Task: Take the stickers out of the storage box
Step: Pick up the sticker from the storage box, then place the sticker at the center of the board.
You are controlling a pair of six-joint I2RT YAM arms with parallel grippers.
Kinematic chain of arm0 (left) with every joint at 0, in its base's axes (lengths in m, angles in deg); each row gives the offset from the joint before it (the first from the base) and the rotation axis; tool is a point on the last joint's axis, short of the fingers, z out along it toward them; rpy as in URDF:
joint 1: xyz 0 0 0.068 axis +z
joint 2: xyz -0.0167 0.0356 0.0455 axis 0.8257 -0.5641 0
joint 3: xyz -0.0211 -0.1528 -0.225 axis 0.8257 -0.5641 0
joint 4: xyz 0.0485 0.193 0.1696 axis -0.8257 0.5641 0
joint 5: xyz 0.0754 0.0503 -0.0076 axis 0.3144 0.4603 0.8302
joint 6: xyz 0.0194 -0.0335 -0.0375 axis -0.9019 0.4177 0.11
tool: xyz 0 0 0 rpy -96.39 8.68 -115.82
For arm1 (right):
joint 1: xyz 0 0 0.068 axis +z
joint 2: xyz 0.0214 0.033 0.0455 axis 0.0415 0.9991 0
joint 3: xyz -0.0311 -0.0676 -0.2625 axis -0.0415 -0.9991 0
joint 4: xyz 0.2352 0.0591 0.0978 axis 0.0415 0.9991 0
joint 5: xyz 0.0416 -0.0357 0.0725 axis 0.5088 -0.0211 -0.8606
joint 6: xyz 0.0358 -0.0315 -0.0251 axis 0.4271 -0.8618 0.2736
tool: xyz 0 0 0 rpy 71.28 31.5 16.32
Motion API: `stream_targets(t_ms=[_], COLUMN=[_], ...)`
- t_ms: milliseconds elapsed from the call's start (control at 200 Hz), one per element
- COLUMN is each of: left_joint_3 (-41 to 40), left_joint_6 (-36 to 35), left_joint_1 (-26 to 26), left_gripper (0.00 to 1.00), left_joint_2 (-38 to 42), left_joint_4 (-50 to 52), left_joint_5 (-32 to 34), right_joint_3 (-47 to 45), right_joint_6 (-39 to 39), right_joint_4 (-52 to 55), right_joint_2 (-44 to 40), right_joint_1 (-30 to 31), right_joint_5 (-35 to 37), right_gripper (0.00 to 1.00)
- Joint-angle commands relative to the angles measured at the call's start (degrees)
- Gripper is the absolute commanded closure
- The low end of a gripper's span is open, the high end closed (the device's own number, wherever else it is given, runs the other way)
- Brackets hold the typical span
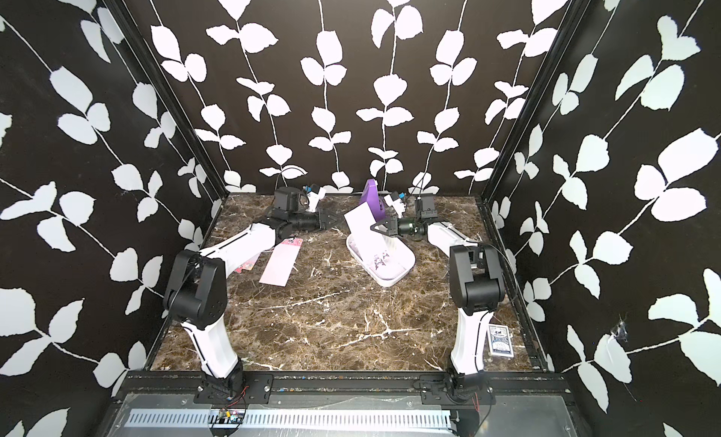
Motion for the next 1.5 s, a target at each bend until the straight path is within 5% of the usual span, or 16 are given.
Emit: stream_targets(t_ms=[0,190,420,550,925,1235,1495], left_joint_3=[-2.21,-7.78,-14.81,-17.6,-20.5,-20.23,-19.88], left_joint_6=[-0.83,-0.25,-0.57,-1.74,-3.51,-4.82,-5.25], left_joint_1=[1.05,2.93,4.19,4.57,4.71,4.75,4.78], left_gripper=[0.68,0.61,0.6,0.6,0.6,0.61,0.61], left_joint_2=[5.85,11.39,19.89,24.17,27.95,28.06,27.21], left_joint_4=[-0.39,0.19,1.18,2.37,2.13,3.15,3.33], left_joint_5=[3.57,11.53,21.06,24.84,23.21,22.6,22.31], right_joint_3=[-3.34,-6.21,-5.14,-7.49,-10.34,-10.95,-7.71], right_joint_6=[8.83,16.28,18.0,28.31,49.71,55.83,55.83], right_joint_4=[-12.47,-13.79,-6.99,-15.26,-44.48,-48.99,-45.57], right_joint_2=[-3.19,-6.27,-8.9,-6.9,7.8,13.74,16.59], right_joint_1=[0.01,1.65,11.81,17.13,28.82,32.52,32.89], right_joint_5=[0.75,8.91,23.64,31.36,47.36,57.37,54.69], right_gripper=[1.0,1.0,1.0,1.0,1.0,1.0,1.0])
